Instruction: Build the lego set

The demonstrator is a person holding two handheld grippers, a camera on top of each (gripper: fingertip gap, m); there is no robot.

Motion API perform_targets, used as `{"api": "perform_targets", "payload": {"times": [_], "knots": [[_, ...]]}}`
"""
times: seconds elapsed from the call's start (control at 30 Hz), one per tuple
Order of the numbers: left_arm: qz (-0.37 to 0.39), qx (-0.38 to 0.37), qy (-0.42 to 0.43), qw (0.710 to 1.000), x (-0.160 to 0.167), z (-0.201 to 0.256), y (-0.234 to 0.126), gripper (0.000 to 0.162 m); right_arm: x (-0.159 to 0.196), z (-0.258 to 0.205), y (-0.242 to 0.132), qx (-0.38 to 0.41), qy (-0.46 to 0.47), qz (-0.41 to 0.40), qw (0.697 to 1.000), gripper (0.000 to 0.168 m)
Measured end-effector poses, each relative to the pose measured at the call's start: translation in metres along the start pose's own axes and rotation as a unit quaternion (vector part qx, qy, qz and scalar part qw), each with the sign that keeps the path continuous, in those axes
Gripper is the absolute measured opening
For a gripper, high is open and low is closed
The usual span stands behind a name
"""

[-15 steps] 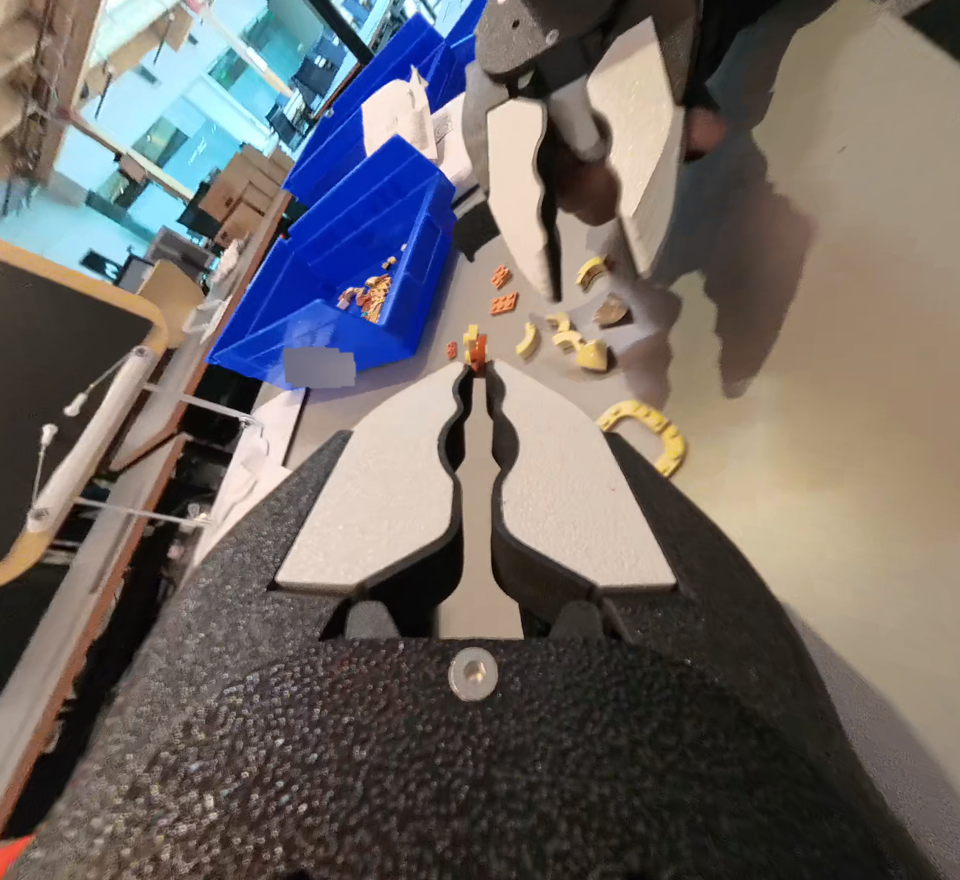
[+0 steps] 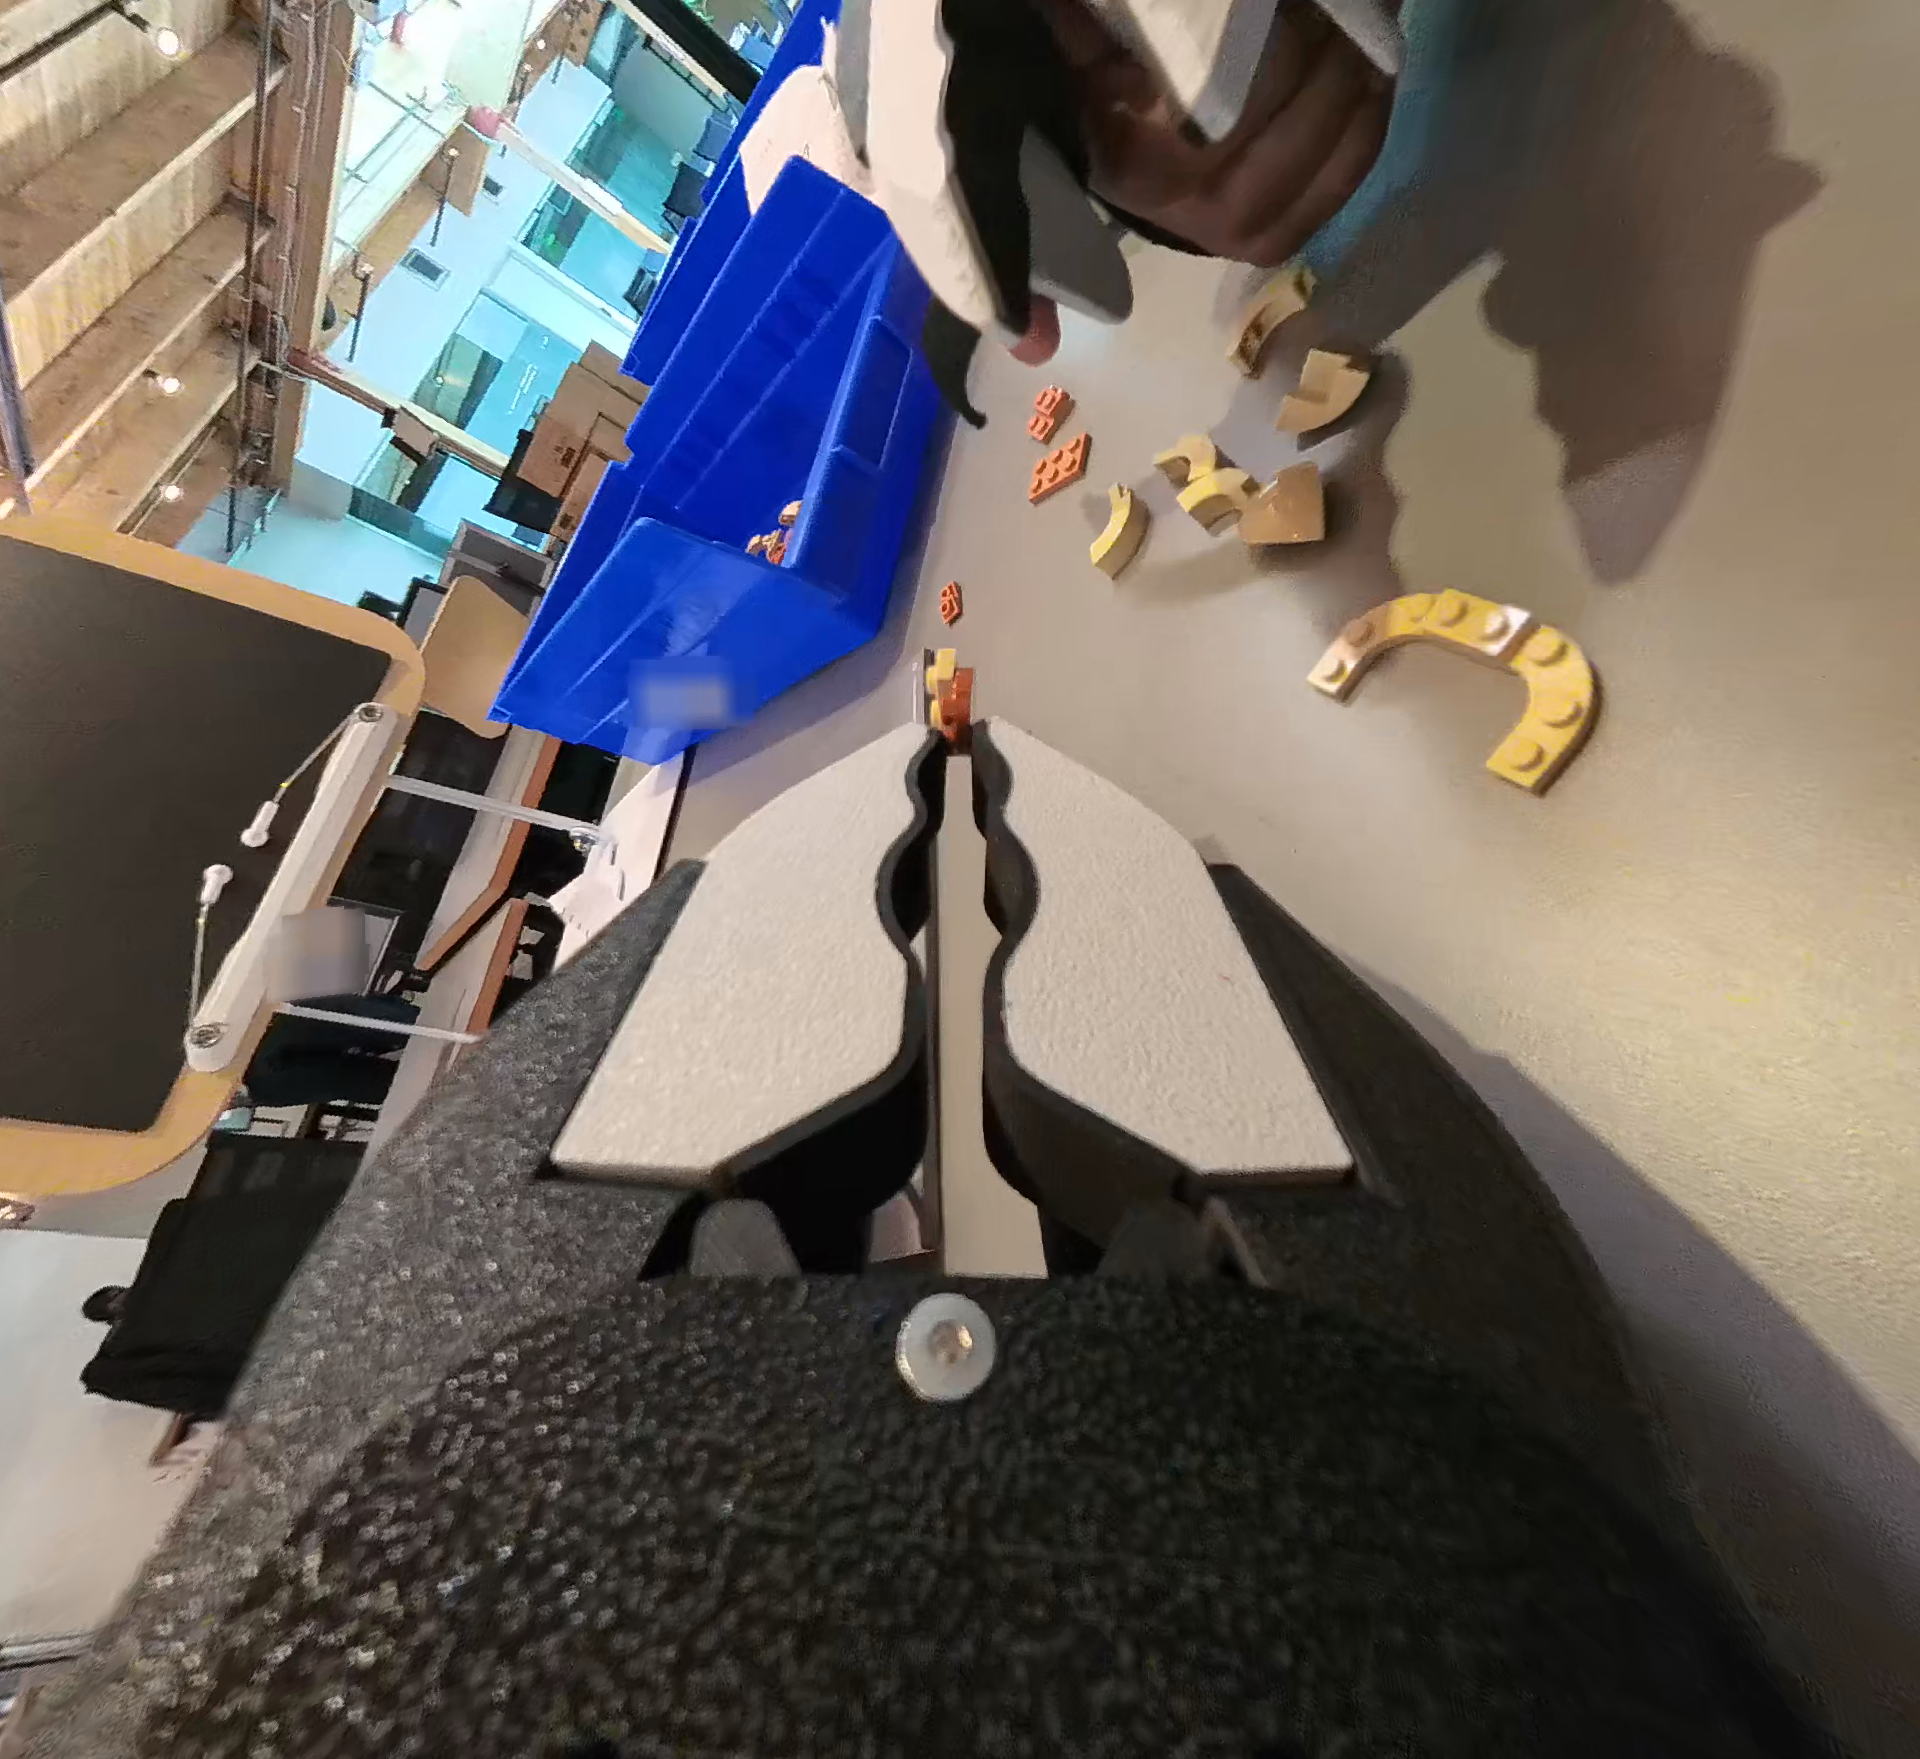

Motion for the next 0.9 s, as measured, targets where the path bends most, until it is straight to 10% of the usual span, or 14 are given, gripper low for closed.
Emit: {"api": "perform_targets", "payload": {"times": [0.9], "knots": [[-0.010, -0.009, -0.003, 1.000, 0.006, -0.003, -0.007, 0.005, -0.008, 0.025, -0.013, 0.054, 0.006, 0.032, 0.998, 0.024]]}}
Point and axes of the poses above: each gripper's, where its closed fingertips meet, y out along the fingers, x out of its underside, z = x × y across the jaws, the point moved 5 cm from there along -y, back along the fingers, and after that the axes turned 10 degrees about y, right-handed, at the moved point
